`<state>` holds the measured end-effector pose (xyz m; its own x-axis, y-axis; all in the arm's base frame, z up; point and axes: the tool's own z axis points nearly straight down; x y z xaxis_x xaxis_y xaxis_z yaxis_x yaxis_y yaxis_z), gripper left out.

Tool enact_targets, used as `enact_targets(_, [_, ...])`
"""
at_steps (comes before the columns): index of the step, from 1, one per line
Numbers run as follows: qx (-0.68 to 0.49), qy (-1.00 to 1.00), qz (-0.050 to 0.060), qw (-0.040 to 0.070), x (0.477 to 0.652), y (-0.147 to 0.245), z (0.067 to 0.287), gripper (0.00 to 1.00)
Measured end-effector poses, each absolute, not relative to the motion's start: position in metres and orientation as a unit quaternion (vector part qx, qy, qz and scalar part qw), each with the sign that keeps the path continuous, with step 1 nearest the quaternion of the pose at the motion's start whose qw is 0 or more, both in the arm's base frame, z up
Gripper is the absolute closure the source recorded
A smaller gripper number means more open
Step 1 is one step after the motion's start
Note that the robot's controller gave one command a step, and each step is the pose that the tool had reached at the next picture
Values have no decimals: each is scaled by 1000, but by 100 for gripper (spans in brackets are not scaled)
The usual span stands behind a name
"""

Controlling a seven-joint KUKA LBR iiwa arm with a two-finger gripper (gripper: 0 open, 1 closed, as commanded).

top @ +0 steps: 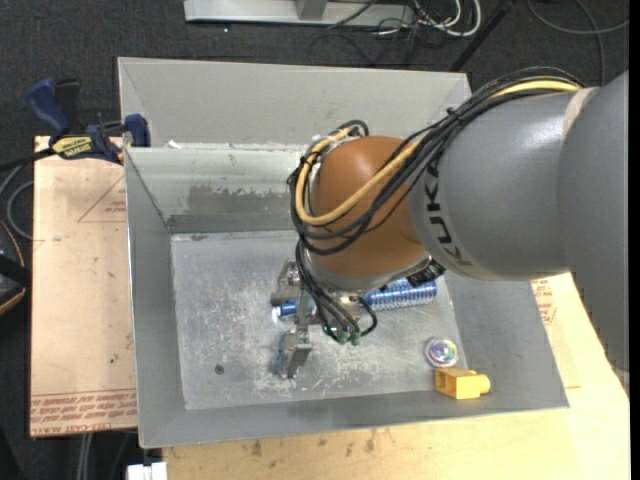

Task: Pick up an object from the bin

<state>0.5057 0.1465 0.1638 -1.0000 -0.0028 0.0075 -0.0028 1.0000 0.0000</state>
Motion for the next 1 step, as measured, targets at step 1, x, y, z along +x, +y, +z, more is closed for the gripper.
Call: enact_targets(1, [-31, -999, -3, -4, 544, 86, 74, 0])
